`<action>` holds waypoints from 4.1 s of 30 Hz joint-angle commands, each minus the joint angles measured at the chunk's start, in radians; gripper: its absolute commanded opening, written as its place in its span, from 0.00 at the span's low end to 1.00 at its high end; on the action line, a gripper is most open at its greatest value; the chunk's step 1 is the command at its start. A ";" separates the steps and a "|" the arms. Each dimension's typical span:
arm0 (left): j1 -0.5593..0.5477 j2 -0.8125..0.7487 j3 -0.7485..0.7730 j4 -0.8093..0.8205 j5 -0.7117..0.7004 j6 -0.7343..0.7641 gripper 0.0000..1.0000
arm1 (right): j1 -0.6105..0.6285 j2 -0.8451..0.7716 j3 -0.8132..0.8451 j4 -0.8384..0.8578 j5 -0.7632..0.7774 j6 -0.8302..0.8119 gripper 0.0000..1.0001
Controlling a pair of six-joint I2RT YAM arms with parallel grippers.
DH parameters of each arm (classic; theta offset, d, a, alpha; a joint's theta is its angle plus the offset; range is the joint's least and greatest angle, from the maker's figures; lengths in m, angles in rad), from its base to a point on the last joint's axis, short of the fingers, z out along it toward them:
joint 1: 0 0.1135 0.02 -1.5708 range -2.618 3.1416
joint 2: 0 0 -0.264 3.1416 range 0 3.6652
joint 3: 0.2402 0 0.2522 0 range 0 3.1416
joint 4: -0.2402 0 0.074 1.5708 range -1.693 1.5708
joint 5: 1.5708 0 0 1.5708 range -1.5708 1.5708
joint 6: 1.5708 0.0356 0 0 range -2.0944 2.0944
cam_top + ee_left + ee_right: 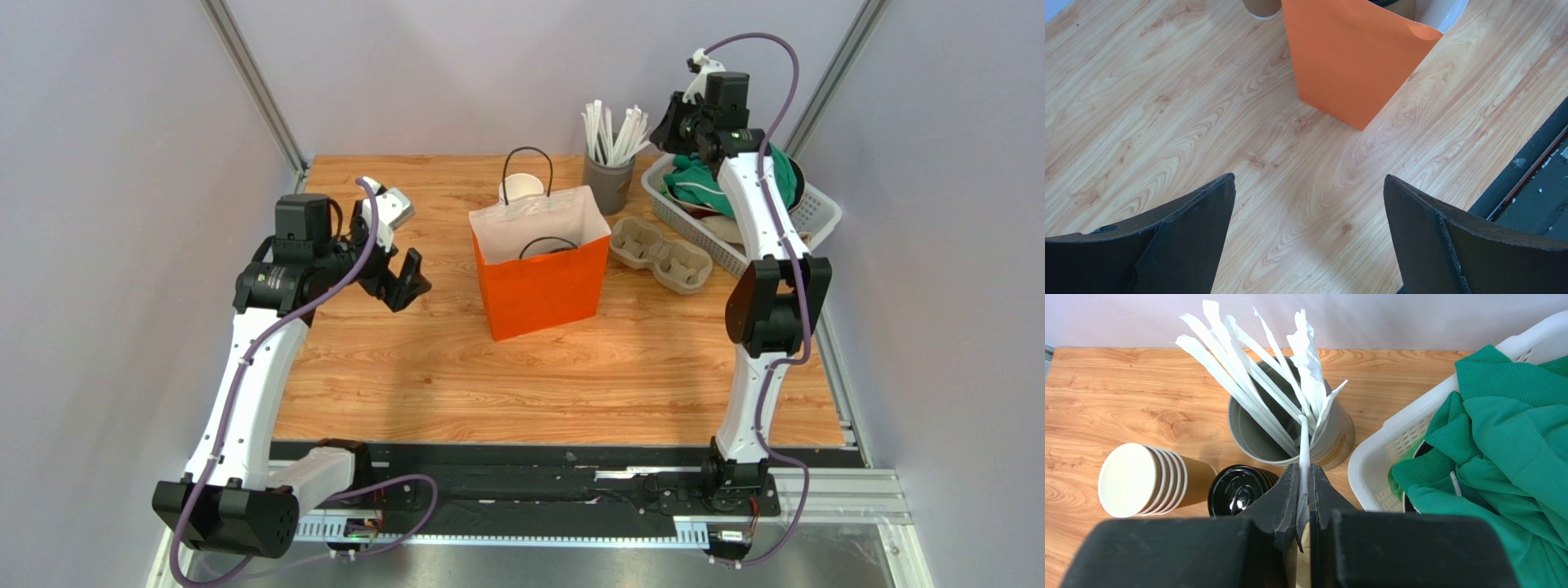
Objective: Pack the takeout coffee
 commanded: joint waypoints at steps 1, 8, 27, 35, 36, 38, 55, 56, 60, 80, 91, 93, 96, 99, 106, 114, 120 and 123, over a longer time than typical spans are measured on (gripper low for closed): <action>0.008 -0.021 -0.007 0.035 0.029 -0.005 0.99 | 0.009 -0.093 0.018 0.011 -0.016 -0.005 0.02; 0.010 -0.027 -0.008 0.035 0.030 -0.004 0.99 | 0.015 -0.124 0.032 -0.024 -0.002 -0.019 0.01; 0.011 -0.039 -0.011 0.038 0.032 -0.010 0.99 | 0.029 -0.403 -0.043 -0.214 0.018 -0.085 0.02; 0.013 -0.052 -0.020 0.044 0.033 -0.012 0.99 | 0.051 -0.526 -0.054 -0.317 -0.031 -0.113 0.03; 0.014 -0.052 -0.019 0.043 0.035 -0.012 0.99 | 0.060 -0.538 -0.051 -0.331 -0.054 -0.116 0.03; 0.014 -0.053 -0.022 0.046 0.033 -0.012 0.99 | 0.069 -0.564 -0.048 -0.369 -0.075 -0.120 0.03; 0.019 -0.056 -0.027 0.049 0.042 -0.018 0.99 | 0.397 -0.617 0.043 -0.564 -0.013 -0.201 0.03; 0.019 -0.056 -0.025 0.050 0.044 -0.018 0.99 | 0.408 -0.606 0.047 -0.567 0.001 -0.206 0.03; 0.020 -0.058 -0.025 0.049 0.043 -0.019 0.99 | 0.465 -0.528 0.096 -0.598 0.030 -0.216 0.03; 0.030 -0.067 -0.039 0.053 0.049 -0.018 0.99 | 0.617 -0.224 0.261 -0.567 0.190 -0.291 0.03; 0.034 -0.068 -0.042 0.056 0.056 -0.018 0.99 | 0.672 -0.166 0.233 -0.582 0.254 -0.324 0.03; 0.034 -0.071 -0.042 0.056 0.055 -0.019 0.99 | 0.683 -0.155 0.238 -0.586 0.289 -0.337 0.03; 0.036 -0.075 -0.045 0.055 0.053 -0.019 0.99 | 0.704 -0.141 0.233 -0.589 0.325 -0.363 0.03; 0.039 -0.078 -0.047 0.055 0.056 -0.021 0.99 | 0.718 -0.129 0.232 -0.599 0.337 -0.377 0.02; 0.042 -0.078 -0.048 0.058 0.059 -0.021 0.99 | 0.735 -0.112 0.219 -0.605 0.346 -0.396 0.02; 0.045 -0.081 -0.051 0.059 0.062 -0.021 0.99 | 0.762 -0.090 0.215 -0.606 0.394 -0.436 0.02; 0.050 -0.082 -0.053 0.059 0.067 -0.022 0.99 | 0.785 -0.077 0.216 -0.607 0.420 -0.453 0.02; 0.051 -0.084 -0.054 0.061 0.069 -0.024 0.99 | 0.792 -0.073 0.202 -0.607 0.428 -0.456 0.02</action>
